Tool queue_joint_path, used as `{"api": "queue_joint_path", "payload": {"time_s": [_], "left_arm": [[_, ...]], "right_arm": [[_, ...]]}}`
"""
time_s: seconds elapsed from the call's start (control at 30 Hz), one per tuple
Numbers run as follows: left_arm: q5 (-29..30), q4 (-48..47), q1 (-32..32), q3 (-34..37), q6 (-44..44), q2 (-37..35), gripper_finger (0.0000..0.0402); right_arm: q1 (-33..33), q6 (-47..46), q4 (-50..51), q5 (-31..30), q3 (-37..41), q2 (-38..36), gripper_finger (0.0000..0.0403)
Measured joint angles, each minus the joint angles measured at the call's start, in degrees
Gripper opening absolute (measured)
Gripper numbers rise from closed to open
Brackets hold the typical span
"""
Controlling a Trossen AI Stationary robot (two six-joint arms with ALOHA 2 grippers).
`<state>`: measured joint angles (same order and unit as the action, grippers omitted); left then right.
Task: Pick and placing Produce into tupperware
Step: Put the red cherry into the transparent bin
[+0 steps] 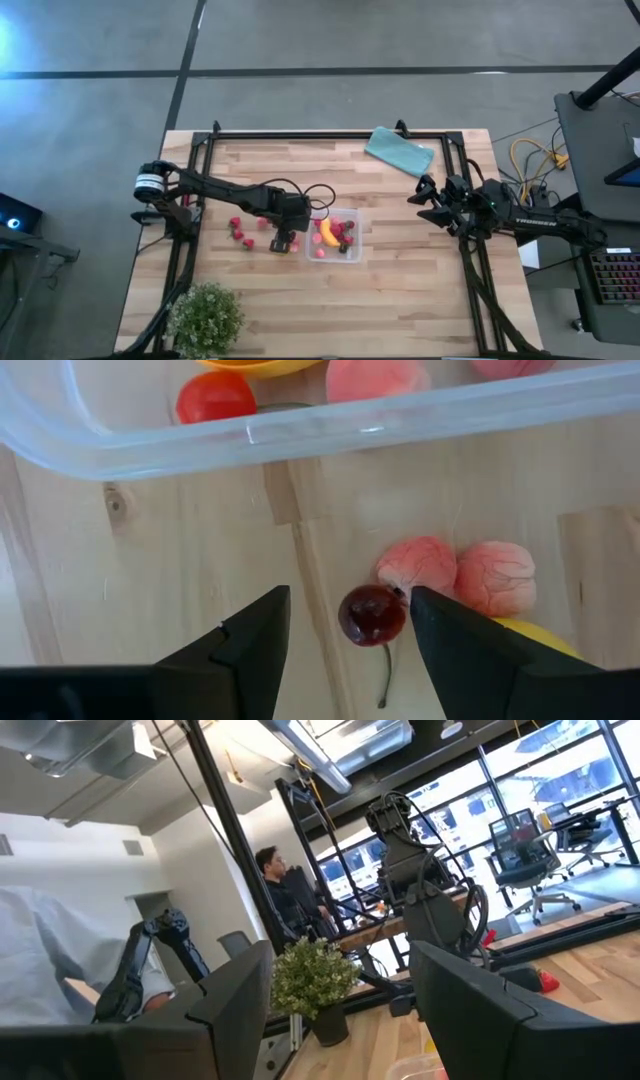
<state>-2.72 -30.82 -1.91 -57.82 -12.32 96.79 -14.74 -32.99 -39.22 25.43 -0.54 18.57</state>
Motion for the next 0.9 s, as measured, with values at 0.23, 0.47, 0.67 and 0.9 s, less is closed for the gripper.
{"api": "queue_joint_path", "payload": {"time_s": [0.23,0.47,0.67,0.9], "left_arm": [[0.1,-0.2,0.0,0.1,0.0,0.0,0.0196],[-1.2,-3.8,0.0,0.2,-0.4,-0.2,0.0196],[-2.8,-1.9,0.0,0.2,-0.4,-0.2,0.0196],[-2.7,-0.8,0.0,0.3,-0.1,0.5,0.0196]], "right_arm": [[0.0,0.0,0.0,0.0,0.0,0.0,0.0228],[0.0,0.0,0.0,0.0,0.0,0.0,0.0228],[0.0,0.0,0.0,0.0,0.0,0.0,0.0228],[0.0,0.0,0.0,0.0,0.0,0.0,0.0228]]}}
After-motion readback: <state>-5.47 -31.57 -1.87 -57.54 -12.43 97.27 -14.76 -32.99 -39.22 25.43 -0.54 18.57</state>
